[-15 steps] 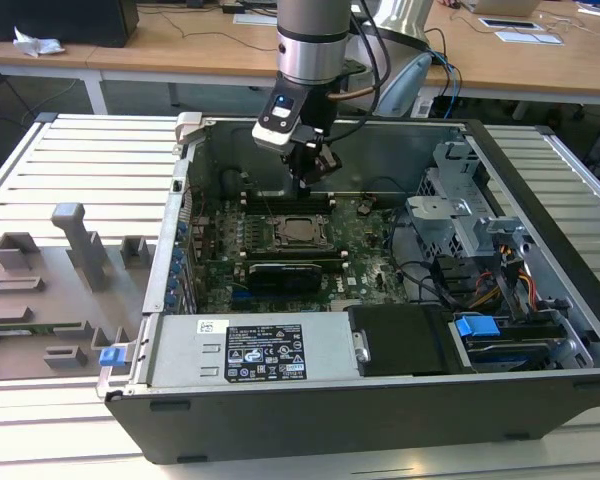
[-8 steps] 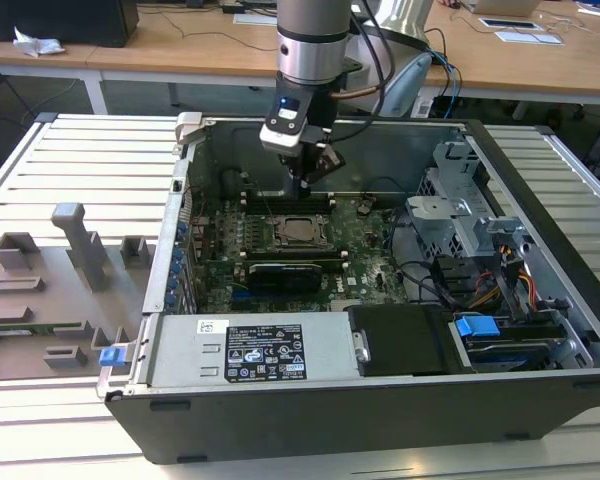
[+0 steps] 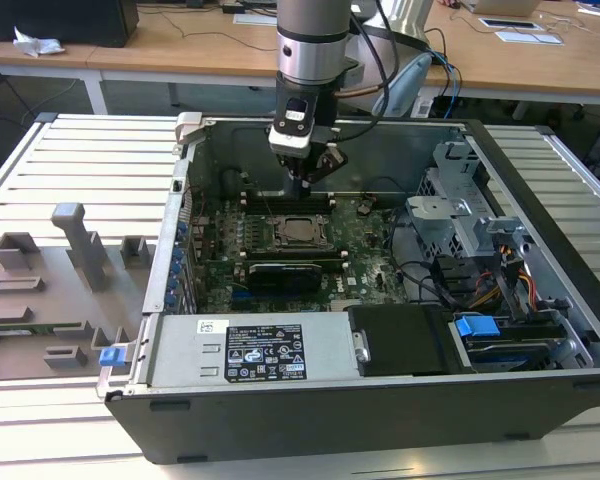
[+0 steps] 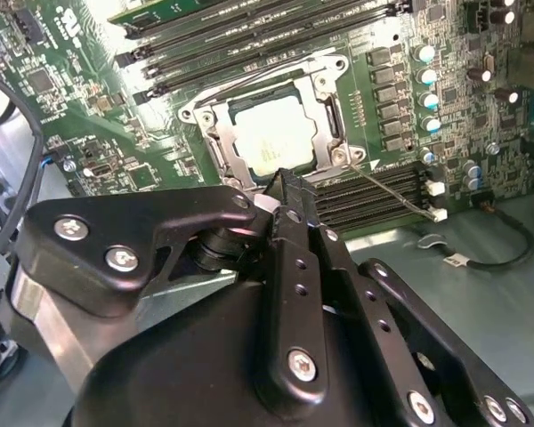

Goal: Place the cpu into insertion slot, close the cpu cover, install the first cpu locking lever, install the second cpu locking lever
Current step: 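Install the first cpu locking lever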

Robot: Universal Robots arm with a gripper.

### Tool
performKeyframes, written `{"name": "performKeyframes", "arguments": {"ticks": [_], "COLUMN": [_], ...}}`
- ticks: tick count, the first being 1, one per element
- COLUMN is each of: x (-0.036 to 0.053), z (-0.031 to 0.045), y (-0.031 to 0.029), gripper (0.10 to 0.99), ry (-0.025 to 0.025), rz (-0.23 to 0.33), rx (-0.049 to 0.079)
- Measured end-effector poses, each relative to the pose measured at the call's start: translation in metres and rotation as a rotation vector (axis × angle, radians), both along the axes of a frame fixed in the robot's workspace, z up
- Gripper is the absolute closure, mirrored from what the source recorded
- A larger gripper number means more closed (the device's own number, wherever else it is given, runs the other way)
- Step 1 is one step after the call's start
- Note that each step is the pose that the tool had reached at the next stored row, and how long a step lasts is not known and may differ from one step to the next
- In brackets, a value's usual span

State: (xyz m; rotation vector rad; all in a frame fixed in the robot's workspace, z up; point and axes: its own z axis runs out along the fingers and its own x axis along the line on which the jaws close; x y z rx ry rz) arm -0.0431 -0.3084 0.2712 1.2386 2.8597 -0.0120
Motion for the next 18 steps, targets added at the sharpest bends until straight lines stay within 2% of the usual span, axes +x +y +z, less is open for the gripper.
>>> {"name": "performKeyframes", "arguments": {"ticks": [6,10,18], "x": [0.0,0.0,0.0], "z": [0.0,0.0,0.0], "y": [0.0,0.0,0.0], "gripper": [0.98,0.98,0.98], "ry": [0.0,0.0,0.0], "rz": [0.073,0.163,0.267], "rx": [0.0,0.0,0.0]}}
